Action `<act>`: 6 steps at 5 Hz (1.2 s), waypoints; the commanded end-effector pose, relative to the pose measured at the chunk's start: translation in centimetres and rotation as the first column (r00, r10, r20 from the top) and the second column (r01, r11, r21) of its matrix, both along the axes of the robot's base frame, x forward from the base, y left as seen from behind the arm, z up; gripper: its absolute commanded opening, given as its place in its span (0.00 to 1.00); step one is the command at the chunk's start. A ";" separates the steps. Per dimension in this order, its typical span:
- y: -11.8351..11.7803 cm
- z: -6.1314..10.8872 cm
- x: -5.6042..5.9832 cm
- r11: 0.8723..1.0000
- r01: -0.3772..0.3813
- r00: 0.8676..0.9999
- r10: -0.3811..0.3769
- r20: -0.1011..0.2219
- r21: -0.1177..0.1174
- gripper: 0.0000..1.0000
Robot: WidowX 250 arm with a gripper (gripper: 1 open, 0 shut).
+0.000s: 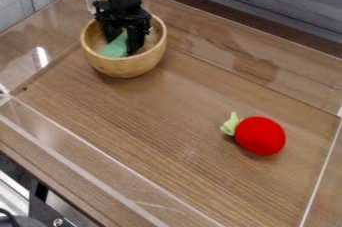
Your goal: Remove the green block from the brown bowl and put it on the table
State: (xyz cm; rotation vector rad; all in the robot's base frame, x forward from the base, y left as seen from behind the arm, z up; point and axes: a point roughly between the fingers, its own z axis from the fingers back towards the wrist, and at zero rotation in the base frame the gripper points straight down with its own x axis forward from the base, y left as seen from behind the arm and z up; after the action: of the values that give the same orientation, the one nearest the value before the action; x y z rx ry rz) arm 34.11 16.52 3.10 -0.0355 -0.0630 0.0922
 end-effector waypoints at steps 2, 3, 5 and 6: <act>0.7 5.2 0.2 0.999 -0.040 0.993 0.038 0.114 0.020 0.00; 0.7 6.4 0.0 0.999 -0.053 0.990 0.052 0.130 0.008 0.00; 0.5 9.6 -0.3 0.996 -0.082 0.981 0.084 0.175 -0.018 0.00; 0.1 10.9 -0.5 0.996 -0.089 0.977 0.093 0.189 -0.030 0.00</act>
State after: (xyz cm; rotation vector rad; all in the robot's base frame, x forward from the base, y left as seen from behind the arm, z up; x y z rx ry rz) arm 33.10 16.02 10.49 -0.1039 -0.1612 0.1797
